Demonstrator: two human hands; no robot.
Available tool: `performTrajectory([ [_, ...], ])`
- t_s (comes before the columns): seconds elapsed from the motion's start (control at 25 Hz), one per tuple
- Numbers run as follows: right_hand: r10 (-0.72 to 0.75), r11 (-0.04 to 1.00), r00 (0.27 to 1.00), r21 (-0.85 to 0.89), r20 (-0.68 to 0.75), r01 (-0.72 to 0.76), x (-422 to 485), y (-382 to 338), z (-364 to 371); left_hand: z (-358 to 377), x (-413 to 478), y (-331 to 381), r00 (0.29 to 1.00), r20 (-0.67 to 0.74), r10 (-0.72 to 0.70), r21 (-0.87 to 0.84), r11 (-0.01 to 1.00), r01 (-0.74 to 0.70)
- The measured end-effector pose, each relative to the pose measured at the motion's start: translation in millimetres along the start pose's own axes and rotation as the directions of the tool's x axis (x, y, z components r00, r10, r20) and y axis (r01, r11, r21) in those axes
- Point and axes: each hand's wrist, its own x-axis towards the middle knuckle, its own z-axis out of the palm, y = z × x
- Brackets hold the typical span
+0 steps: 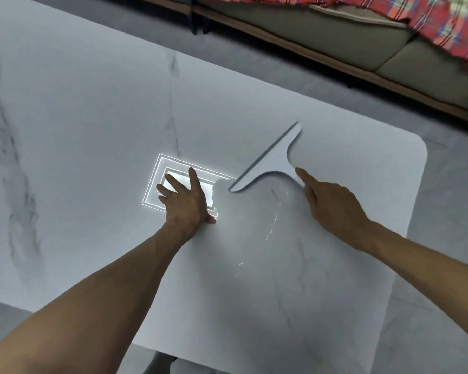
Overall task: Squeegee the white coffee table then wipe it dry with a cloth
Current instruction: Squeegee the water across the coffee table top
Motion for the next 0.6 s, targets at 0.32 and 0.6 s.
performTrajectory([
  [0.32, 0.033, 0.999, 0.994, 0.034, -0.106, -0.029, 15, 28, -45, -2, -2, 2, 1.000, 0.009, 0.001, 0.010, 1.000, -0.001],
  [0.6, 0.301, 0.931, 0.948, 0.245, -0.101, -0.269, 42, 17, -8, 2, -3, 0, 1.000, -0.018, 0.014, 0.037, 0.999, -0.014],
])
